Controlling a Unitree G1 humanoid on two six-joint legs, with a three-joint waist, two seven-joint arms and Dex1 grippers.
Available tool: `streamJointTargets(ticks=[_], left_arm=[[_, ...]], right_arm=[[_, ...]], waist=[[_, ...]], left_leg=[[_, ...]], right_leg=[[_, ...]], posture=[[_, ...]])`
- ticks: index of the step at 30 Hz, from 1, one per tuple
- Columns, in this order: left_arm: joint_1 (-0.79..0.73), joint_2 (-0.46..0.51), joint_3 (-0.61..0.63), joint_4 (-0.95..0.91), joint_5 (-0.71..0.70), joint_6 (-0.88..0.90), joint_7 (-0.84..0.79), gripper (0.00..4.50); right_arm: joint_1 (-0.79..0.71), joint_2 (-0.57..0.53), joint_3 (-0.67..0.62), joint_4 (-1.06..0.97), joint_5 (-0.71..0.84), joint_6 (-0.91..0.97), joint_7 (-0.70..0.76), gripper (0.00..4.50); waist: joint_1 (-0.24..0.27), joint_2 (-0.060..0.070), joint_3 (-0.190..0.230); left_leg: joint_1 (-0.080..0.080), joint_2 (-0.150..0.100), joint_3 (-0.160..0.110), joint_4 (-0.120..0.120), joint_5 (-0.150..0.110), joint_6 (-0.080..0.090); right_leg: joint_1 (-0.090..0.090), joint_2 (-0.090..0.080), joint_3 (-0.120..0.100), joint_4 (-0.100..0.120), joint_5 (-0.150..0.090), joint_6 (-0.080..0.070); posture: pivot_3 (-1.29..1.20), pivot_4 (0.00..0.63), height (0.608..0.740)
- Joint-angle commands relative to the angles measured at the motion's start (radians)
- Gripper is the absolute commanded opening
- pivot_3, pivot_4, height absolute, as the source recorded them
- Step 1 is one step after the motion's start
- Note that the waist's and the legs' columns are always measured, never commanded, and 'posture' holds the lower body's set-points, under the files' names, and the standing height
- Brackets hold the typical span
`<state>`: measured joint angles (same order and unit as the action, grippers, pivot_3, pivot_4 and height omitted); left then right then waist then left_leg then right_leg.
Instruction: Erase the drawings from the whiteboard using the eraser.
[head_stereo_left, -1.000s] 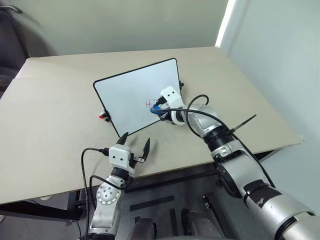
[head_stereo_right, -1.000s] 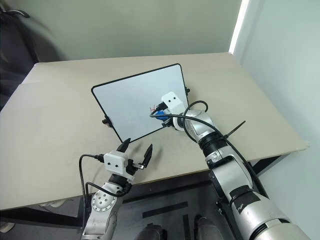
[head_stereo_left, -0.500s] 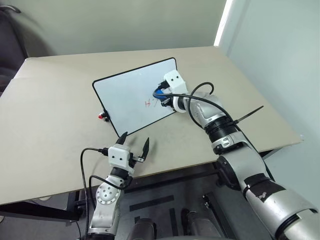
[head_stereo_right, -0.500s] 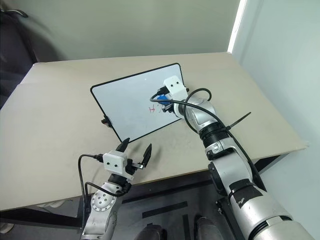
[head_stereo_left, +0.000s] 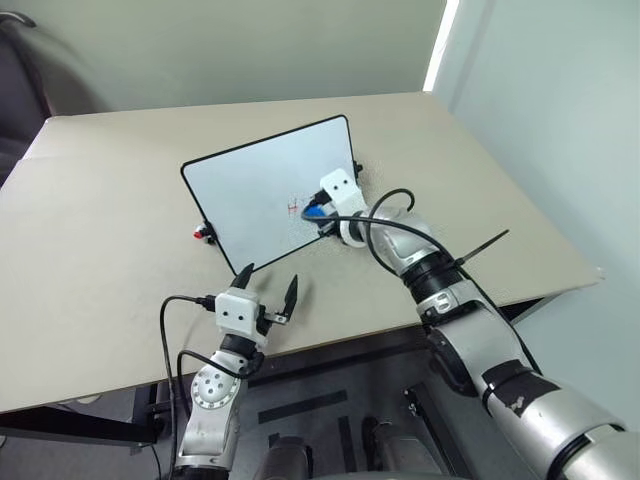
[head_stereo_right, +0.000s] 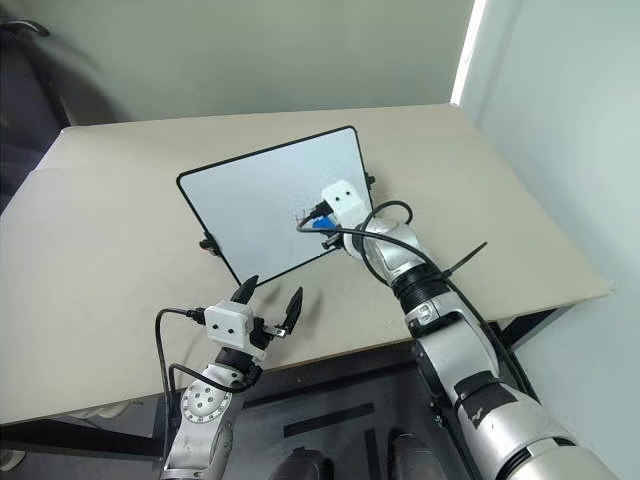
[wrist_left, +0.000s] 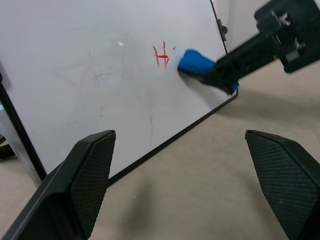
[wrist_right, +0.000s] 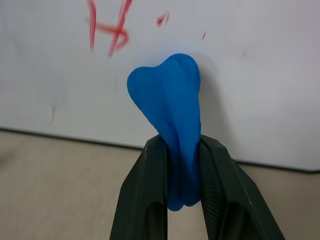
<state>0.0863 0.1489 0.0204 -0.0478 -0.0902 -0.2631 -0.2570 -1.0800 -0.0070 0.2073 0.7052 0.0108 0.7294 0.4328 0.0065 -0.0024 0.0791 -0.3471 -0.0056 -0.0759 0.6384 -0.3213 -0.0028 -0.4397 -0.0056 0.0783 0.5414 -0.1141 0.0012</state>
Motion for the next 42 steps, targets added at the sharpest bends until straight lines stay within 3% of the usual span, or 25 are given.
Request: streamJointTargets(ticks=[1, 18, 33, 42], left_arm=[[-0.006, -0.002, 0.001, -0.034, -0.006, -0.017, 0.001, 4.50], [-0.016, -0.006, -0.001, -0.024, -0.008, -0.016, -0.002, 4.50], [-0.003, -0.014, 0.001, -0.035, -0.005, -0.023, 0.002, 4.50], [-0.001, -0.015, 0.005, -0.034, -0.004, -0.028, 0.008, 4.50]], right_arm=[[-0.011, -0.007, 0.015, -0.013, -0.023, -0.003, 0.006, 0.50], [-0.109, -0.030, -0.046, -0.057, -0.015, -0.049, -0.037, 0.50], [0.019, 0.057, 0.101, -0.225, -0.034, 0.052, 0.024, 0.50], [-0.092, 0.008, -0.001, -0.070, -0.034, -0.003, -0.052, 0.50]], waist=[[0.000, 0.000, 0.000], [0.000, 0.000, 0.000], [-0.001, 0.000, 0.000], [0.005, 0.000, 0.000]], left_leg=[[0.000, 0.000, 0.000, 0.000, 0.000, 0.000], [-0.001, 0.000, 0.000, -0.001, 0.001, 0.001], [0.001, 0.004, -0.001, 0.000, 0.000, 0.001], [0.000, 0.002, -0.002, 0.001, -0.001, -0.002]], right_leg=[[0.000, 0.000, 0.000, 0.000, 0.000, 0.000], [-0.001, 0.000, -0.001, -0.001, 0.000, -0.001], [-0.001, -0.002, -0.021, 0.000, 0.002, -0.003], [-0.002, -0.005, -0.022, -0.002, 0.003, -0.008]], posture=[[0.00, 0.150, 0.740], [0.00, 0.150, 0.740], [0.00, 0.150, 0.740], [0.00, 0.150, 0.740]])
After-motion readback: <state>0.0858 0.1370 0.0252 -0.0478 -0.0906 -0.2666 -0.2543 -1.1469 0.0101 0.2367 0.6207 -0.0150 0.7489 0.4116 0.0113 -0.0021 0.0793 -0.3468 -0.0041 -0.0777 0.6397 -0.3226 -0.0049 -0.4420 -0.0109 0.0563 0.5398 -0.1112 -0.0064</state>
